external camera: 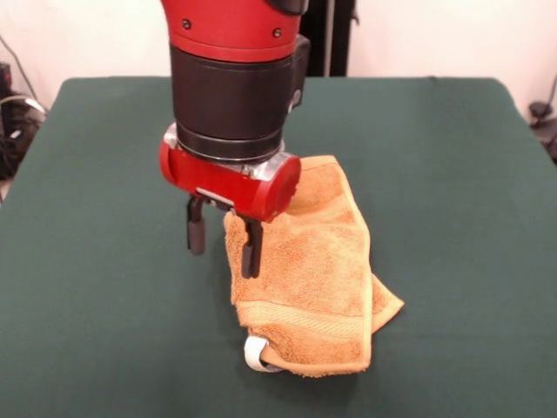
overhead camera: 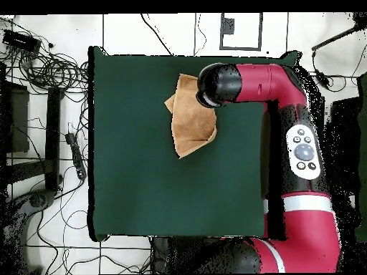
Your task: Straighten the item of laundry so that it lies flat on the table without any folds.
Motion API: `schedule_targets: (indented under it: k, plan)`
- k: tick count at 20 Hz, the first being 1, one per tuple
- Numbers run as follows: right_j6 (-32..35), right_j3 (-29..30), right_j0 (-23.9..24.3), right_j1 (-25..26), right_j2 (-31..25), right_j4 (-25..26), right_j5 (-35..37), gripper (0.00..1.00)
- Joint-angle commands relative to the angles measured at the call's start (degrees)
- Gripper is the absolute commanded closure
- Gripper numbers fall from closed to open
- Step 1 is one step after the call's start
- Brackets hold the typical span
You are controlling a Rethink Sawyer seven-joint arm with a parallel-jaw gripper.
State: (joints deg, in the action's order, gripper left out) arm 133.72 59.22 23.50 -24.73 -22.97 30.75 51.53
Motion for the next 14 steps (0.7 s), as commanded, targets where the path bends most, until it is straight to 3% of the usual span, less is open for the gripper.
schedule_targets:
  k: [1, 14]
  plan:
    - [-8.62, 9.31, -3.54, 2.02, -2.67, 0.86, -3.71, 0.00]
    - [-5.94, 12.63, -4.90, 1.52, -0.81, 3.11, -9.63, 0.00]
